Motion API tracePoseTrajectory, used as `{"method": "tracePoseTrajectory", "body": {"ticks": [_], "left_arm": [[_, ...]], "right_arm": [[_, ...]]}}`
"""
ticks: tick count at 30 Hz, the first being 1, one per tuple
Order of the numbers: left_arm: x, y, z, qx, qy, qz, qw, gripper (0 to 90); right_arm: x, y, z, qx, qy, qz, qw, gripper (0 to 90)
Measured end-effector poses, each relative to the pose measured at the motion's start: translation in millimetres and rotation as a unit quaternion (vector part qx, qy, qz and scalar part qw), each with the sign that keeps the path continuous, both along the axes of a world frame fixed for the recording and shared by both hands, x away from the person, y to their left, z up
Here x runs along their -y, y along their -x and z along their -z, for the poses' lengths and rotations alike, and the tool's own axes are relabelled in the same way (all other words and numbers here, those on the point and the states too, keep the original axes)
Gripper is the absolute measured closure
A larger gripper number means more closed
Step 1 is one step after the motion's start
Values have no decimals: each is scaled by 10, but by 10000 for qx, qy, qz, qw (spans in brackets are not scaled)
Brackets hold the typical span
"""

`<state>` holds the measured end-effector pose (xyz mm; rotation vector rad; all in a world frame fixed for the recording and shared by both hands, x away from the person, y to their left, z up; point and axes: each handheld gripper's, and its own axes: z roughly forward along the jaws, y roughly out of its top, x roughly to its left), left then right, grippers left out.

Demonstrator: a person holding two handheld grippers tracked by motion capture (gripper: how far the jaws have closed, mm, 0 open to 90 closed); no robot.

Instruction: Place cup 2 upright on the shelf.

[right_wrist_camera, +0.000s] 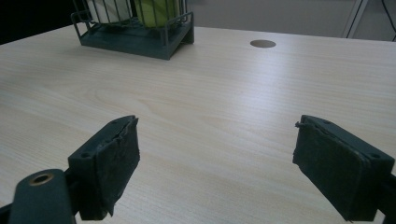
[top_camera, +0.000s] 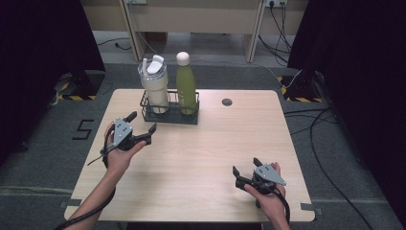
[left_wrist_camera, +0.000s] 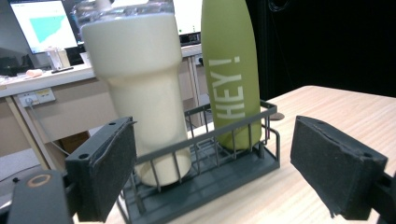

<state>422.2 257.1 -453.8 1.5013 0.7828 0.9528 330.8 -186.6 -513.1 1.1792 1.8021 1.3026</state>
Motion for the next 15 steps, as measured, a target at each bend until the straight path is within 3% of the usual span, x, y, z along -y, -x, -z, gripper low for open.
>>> {"method": "tracePoseTrajectory", "body": {"ticks": [15], "left_arm": [[-299,290,335,-352,89,-236,9991,145]], "right_arm": [[3,-9,9,-26,-32,43,10000,142]]}}
